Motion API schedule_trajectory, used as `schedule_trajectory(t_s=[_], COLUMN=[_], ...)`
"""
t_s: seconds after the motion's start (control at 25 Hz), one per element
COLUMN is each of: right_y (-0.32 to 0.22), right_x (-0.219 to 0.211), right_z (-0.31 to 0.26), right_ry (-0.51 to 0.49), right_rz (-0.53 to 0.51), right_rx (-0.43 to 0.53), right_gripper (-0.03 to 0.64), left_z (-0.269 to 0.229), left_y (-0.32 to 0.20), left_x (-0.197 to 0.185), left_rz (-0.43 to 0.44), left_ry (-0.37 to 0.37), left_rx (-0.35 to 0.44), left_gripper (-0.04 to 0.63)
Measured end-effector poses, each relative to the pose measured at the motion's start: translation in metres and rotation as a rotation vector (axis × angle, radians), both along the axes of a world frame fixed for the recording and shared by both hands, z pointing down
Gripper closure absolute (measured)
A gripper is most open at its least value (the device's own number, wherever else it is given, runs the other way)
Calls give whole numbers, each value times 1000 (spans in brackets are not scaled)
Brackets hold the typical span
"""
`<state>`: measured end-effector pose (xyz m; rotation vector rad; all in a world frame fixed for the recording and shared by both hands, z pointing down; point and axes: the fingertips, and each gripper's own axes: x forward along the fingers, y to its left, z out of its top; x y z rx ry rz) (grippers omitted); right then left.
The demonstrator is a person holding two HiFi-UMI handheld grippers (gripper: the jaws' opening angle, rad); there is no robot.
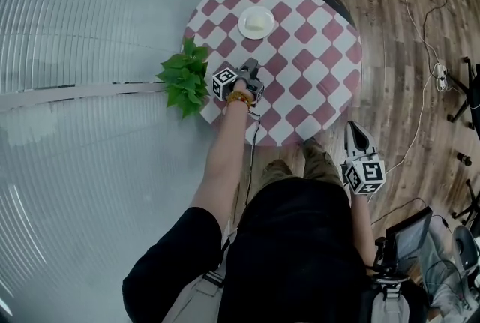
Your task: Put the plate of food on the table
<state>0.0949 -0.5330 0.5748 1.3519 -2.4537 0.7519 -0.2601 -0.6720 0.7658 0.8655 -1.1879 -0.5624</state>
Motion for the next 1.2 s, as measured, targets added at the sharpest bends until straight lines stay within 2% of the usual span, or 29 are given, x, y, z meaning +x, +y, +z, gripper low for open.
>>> schedule_trajectory(t_s=[0.08,0.24,0.4,0.48,0.6,0.72,0.84,1.0,1.2], right_y=[-3,-5,2,6,18,33,41,57,68], right_x=[-4,-15,-36,-52,-82,-109,-129,-147,-185], right_z=[-3,-8,-16,-20,-25,-36,-55,-84,-130], right_ry=[-2,6,4,-1,10,16,1,2,-13], right_rz=[-19,-51,-73,-102,-175,-238,-284,-363,-435], right_rx=[6,14,24,31,38,60,113,195,326], right_gripper=[606,606,606,606,606,606,604,604,606], left_z=[7,17,-1,-10,-24,-42,-67,-103,-169], left_y=[25,82,135,160,203,249,282,301,288], left_x=[5,10,4,3,9,8,-1,2,21], left_rz=[3,79,26,31,129,251,320,429,589], left_ry=[-7,-96,-98,-101,-122,-204,-305,-459,-613], left_rx=[-10,-43,42,77,123,161,214,327,595], left_gripper=[430,430,431,431,431,431,432,446,478])
